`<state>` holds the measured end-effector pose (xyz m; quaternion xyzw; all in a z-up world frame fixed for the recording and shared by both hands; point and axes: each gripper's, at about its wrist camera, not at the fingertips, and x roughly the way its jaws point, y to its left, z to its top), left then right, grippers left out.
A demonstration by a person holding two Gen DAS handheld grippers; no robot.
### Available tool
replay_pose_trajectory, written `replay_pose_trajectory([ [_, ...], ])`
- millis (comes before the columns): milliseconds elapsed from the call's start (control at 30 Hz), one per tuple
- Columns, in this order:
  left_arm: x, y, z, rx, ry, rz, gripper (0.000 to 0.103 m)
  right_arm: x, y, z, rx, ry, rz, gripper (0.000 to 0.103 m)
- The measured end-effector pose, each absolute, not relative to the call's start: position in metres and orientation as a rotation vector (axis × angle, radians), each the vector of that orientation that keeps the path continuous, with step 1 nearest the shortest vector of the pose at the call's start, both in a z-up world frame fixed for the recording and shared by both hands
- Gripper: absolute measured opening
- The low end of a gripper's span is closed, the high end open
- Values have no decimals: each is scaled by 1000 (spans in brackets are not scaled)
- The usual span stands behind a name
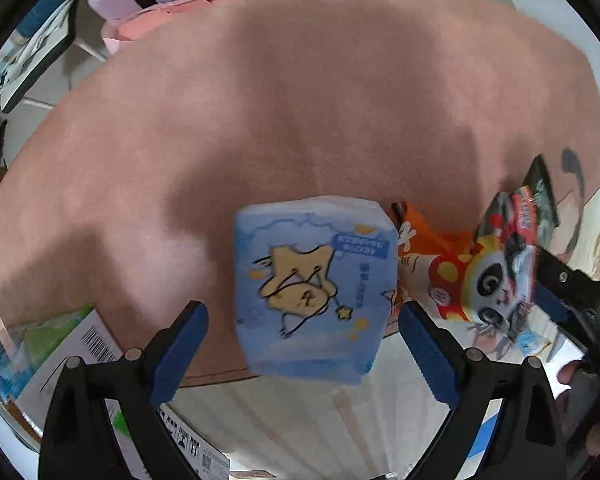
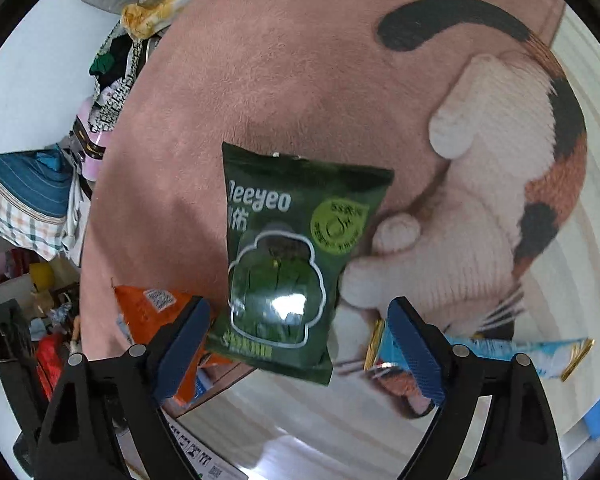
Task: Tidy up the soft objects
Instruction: 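Grasp the blue cartoon packet with the left tool while the right tool grasps the green Deeyeo bag, then place blue packet and green bag in the box and open both tools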
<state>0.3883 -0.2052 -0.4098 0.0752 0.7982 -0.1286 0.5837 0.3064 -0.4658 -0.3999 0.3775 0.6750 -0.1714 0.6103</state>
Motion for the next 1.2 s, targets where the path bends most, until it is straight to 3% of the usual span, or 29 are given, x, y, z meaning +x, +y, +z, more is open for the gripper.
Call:
replay_pose_trajectory([
  [300,382,-223,-437,251,1872,-265,97,337,-447,-420,785,1633,-418,83],
  [367,384,-219,-434,252,1850,-250,93,343,-443,-423,757,1652,-435,83],
  [433,384,-218,-429,270,1823,-235,81,349,-437,-425,729,1667,-451,81],
  [467,383,-220,-426,279,1804,-236,76,352,-433,-425,691,1681,-473,77],
  [533,381,-223,-419,285,1783,-242,49,361,-423,-426,633,1689,-504,62],
  [600,379,-225,-411,291,1762,-236,43,365,-417,-422,613,1683,-506,38],
  [767,365,-212,-378,266,1703,-258,41,361,-400,-401,591,1641,-469,34],
  [967,346,-182,-320,178,1637,-312,41,338,-359,-336,540,1531,-334,34],
  [1200,278,-87,-235,44,1535,-339,41,293,-267,-262,463,1473,-105,34],
])
